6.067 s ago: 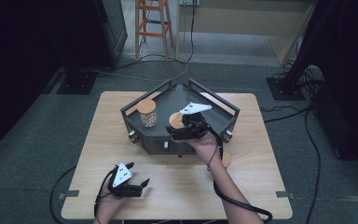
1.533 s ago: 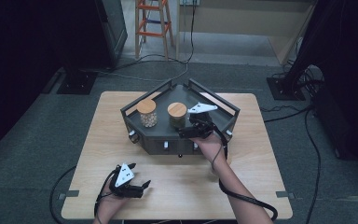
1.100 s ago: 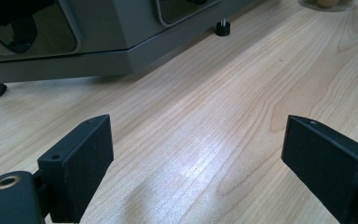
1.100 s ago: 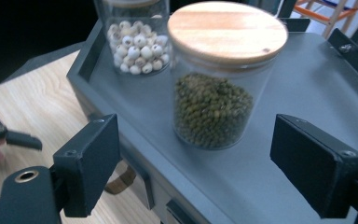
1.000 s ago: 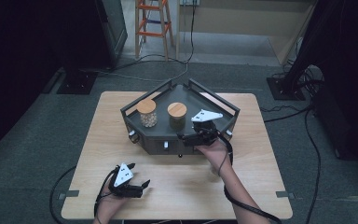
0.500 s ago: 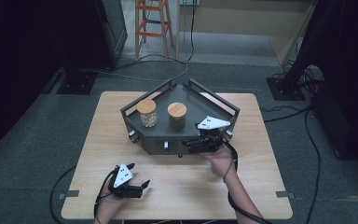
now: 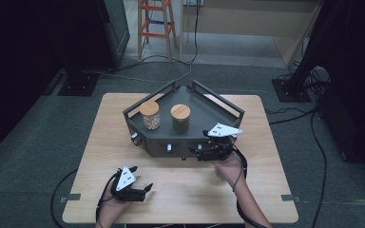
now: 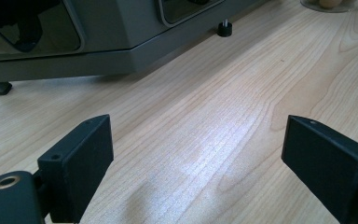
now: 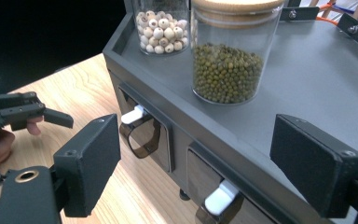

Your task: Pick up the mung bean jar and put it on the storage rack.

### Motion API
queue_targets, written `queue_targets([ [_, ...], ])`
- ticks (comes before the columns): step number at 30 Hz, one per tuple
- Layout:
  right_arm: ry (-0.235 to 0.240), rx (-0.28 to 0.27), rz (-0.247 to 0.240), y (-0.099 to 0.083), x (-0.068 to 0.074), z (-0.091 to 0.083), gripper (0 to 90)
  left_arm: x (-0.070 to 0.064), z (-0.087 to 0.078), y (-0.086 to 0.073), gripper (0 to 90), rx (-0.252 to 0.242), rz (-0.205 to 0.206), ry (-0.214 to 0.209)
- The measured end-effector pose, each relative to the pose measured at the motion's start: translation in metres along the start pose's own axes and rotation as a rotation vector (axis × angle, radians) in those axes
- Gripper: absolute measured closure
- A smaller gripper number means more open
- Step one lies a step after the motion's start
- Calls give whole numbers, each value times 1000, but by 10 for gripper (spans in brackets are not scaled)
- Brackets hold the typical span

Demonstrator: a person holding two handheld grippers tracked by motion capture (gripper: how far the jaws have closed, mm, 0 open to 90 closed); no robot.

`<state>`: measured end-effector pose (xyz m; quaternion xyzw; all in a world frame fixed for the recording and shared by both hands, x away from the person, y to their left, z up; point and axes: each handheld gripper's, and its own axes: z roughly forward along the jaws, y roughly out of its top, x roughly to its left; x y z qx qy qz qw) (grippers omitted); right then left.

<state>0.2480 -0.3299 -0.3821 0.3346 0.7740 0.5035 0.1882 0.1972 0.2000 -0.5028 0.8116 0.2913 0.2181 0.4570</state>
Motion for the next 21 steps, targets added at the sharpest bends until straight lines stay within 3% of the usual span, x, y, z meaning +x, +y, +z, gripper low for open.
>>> queue_targets([
  [6,-23,9,-24,-6,4,-4,159,0,0,0,89,2,1,-1],
  [21,-48,7,-13,-17,5,-12,159,-1,0,0,89,2,5,4],
])
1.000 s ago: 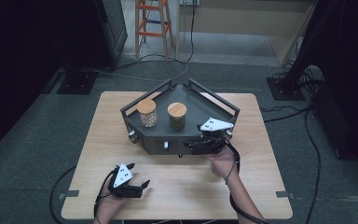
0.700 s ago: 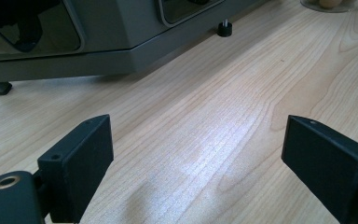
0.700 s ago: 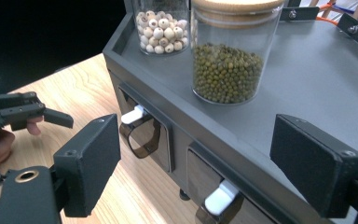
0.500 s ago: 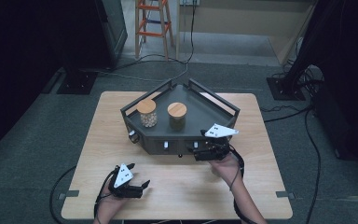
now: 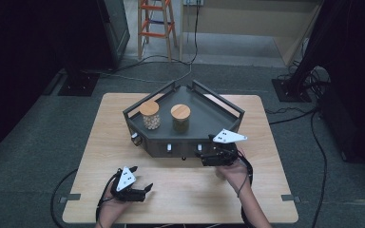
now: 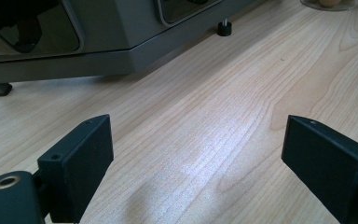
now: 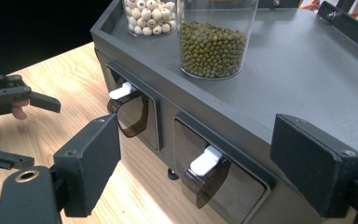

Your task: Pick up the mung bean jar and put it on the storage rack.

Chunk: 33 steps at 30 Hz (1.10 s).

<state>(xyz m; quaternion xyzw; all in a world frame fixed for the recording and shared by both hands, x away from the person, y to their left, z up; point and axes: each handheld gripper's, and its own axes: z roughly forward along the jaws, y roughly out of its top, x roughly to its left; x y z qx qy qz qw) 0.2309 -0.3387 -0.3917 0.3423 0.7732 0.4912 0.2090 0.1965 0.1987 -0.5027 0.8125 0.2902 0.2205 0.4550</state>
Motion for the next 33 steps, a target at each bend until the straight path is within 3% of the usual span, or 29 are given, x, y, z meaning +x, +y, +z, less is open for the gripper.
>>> queue_targets([
  [7,-29,38,21,3,5,-3,104,0,0,0,89,0,3,0],
  [21,-10,48,71,1,0,-12,119,0,0,0,89,1,5,1],
  [25,-31,38,75,-3,4,-17,131,-1,0,0,89,2,6,1],
  [33,-67,37,61,-2,11,-22,14,-1,0,0,89,0,8,2],
])
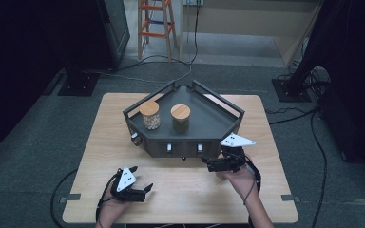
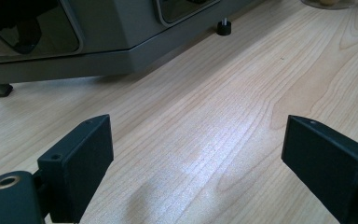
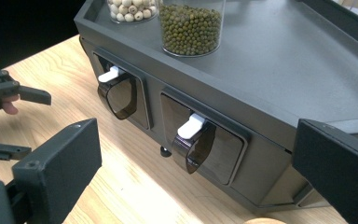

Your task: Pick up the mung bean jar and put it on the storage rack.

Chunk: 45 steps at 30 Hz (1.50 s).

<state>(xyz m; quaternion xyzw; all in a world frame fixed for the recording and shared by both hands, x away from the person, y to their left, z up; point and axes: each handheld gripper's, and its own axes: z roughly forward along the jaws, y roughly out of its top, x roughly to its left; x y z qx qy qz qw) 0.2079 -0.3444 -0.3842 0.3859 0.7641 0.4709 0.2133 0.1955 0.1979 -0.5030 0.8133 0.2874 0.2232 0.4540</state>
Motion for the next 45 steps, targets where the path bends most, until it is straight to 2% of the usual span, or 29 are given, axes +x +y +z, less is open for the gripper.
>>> queue_targets([
  [5,-20,10,-13,-2,4,0,14,0,0,0,89,-2,-3,2],
  [12,-9,16,-15,-4,4,-2,14,-1,0,0,89,1,0,3],
  [15,-15,29,-32,-5,5,-2,14,0,0,0,89,0,-2,3],
  [19,-19,24,-26,-10,4,-5,14,-1,0,0,89,1,-1,4],
  [22,-18,21,-45,-14,3,-9,13,-1,0,0,89,2,-2,3],
  [25,-20,29,-30,-16,1,-10,13,-1,0,0,89,2,-3,5],
  [38,-22,-2,5,-35,-7,-18,13,-1,0,0,89,0,-3,6],
  [45,-36,9,23,-40,-10,-21,16,-1,0,0,89,3,0,5],
])
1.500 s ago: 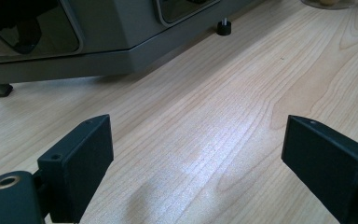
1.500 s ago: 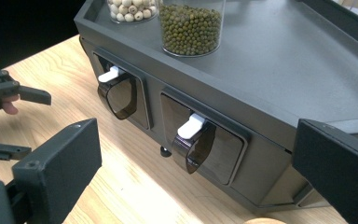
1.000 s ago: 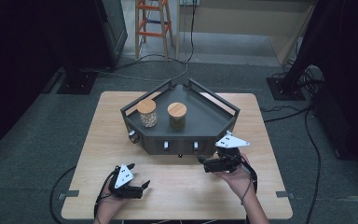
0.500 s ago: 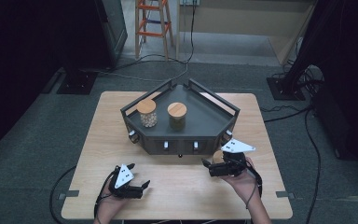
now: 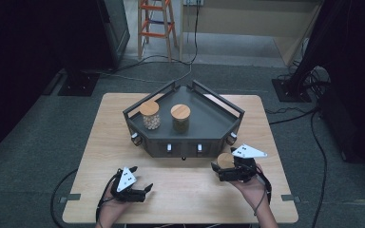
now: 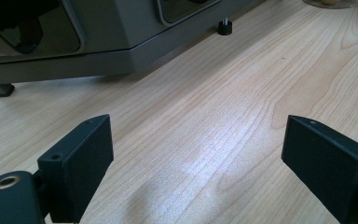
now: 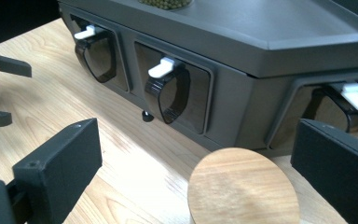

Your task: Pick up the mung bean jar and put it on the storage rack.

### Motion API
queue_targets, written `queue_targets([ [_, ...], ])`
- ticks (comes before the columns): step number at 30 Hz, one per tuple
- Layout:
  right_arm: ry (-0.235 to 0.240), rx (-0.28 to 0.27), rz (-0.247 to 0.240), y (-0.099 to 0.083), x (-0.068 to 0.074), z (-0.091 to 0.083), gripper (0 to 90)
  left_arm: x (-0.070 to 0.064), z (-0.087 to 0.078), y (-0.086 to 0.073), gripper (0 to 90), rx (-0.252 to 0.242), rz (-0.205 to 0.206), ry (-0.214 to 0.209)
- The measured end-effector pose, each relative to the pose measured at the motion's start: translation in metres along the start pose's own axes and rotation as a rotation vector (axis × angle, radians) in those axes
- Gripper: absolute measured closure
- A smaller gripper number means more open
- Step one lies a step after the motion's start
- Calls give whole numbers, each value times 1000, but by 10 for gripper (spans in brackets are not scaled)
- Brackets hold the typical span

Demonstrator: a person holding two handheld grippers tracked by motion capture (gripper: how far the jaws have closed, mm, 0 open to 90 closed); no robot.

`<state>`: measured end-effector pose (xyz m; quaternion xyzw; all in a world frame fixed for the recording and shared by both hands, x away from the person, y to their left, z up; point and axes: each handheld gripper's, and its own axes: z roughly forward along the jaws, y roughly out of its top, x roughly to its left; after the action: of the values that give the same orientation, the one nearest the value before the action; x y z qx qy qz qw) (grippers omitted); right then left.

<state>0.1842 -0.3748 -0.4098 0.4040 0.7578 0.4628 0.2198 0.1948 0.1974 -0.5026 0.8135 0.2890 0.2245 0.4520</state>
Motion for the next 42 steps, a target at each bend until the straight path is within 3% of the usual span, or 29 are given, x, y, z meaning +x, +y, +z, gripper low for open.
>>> queue_targets([
  [7,-6,9,-10,-5,-2,0,16,0,0,0,89,1,2,1],
  [20,-15,28,23,-21,-13,2,17,0,0,0,89,0,3,1],
  [42,-42,55,54,-32,-12,9,17,-2,-1,0,89,7,7,4],
])
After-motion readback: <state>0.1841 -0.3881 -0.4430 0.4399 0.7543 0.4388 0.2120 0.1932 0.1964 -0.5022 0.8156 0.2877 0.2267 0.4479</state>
